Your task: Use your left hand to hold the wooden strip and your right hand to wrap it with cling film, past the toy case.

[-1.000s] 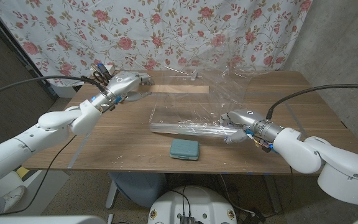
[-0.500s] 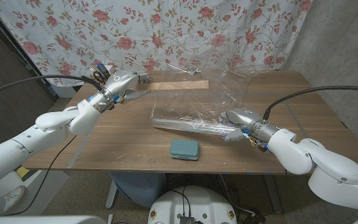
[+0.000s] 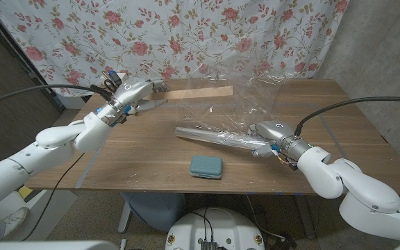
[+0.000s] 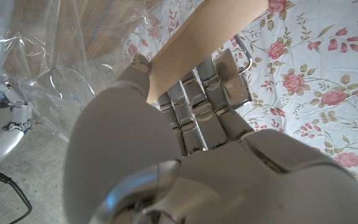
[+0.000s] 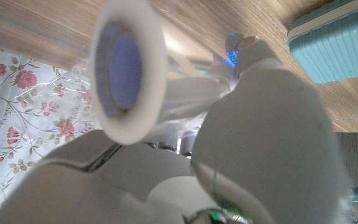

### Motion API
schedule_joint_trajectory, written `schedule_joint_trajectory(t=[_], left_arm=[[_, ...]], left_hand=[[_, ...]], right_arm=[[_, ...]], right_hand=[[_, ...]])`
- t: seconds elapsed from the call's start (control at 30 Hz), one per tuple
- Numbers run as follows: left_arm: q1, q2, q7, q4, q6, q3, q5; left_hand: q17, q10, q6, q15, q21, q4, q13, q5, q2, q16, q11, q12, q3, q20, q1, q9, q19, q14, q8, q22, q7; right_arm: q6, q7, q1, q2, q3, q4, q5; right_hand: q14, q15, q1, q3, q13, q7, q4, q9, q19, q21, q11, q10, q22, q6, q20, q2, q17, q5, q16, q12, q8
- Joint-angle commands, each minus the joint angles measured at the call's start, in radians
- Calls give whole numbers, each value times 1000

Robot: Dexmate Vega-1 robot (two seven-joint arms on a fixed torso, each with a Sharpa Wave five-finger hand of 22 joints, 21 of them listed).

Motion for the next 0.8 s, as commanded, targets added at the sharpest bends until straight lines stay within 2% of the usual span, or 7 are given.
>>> schedule_joint_trajectory(t=[0.03, 0.47, 0.8], left_arm=[[53, -1, 28, -17, -9, -33, -3], [89, -8, 55, -9, -21, -53, -2], [82, -23, 66, 19, -35, -38, 9]], left_hand=[[5, 31, 48, -104, 7, 3, 22, 9, 22, 8, -39, 30, 97, -2, -1, 2, -6, 103, 124, 8, -50], [5, 31, 46, -104, 7, 3, 22, 10, 23, 7, -40, 30, 96, -2, -3, 1, -8, 101, 127, 8, -54], [5, 26, 44, -105, 8, 3, 26, 10, 25, 7, -41, 30, 96, -2, -4, 1, -10, 101, 131, 8, -58]], right_arm=[[-87, -12, -2, 21, -35, 7, -86], [-176, -83, -3, 100, -64, 24, -196], [-168, -54, 33, 119, -77, 32, -242]], right_hand=[[229, -236, 187, 100, 32, 3, -47, 2, 51, 2, -258, 271, 58, 7, -85, 175, 1, 9, 343, 361, 3], [235, -236, 193, 108, 31, 8, -47, -3, 58, 0, -257, 276, 64, 10, -85, 171, 0, 26, 339, 361, 2], [242, -236, 198, 116, 31, 8, -46, -13, 61, 0, -257, 280, 74, 10, -85, 169, 0, 44, 335, 360, -4]])
